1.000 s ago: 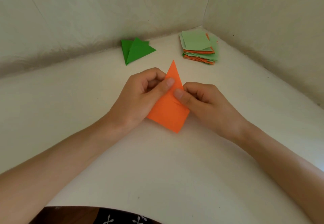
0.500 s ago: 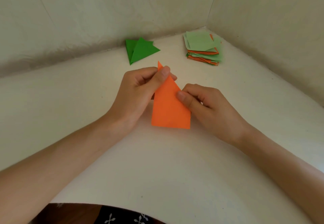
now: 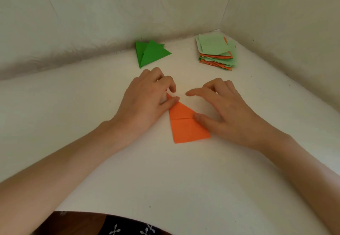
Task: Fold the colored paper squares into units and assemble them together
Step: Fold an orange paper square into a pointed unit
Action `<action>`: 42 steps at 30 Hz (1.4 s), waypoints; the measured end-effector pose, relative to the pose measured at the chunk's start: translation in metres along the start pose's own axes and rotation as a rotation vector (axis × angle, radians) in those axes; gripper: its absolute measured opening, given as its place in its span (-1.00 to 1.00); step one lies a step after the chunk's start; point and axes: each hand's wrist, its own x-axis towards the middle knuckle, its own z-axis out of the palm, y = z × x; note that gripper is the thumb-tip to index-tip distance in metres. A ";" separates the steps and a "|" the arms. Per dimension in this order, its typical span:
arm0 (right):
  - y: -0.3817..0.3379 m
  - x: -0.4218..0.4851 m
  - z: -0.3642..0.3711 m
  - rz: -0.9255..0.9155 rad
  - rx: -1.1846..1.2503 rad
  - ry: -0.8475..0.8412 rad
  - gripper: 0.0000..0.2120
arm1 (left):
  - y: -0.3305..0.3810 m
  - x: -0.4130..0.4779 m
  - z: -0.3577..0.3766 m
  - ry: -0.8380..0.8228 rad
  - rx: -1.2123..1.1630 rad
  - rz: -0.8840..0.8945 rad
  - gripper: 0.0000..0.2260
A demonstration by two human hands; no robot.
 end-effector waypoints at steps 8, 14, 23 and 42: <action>-0.004 -0.002 0.006 -0.124 -0.054 0.023 -0.53 | 0.004 -0.010 -0.008 -0.115 0.322 0.287 -0.65; 0.018 -0.026 -0.008 -0.259 -0.117 0.029 -0.61 | 0.003 -0.027 -0.012 -0.137 0.376 0.274 -0.59; 0.024 -0.019 -0.007 -0.346 0.055 -0.047 -0.62 | -0.004 -0.029 -0.015 -0.172 0.192 0.285 -0.64; -0.013 0.001 0.026 -0.146 0.223 0.069 -0.76 | -0.023 -0.032 -0.023 -0.282 -0.182 0.322 -0.65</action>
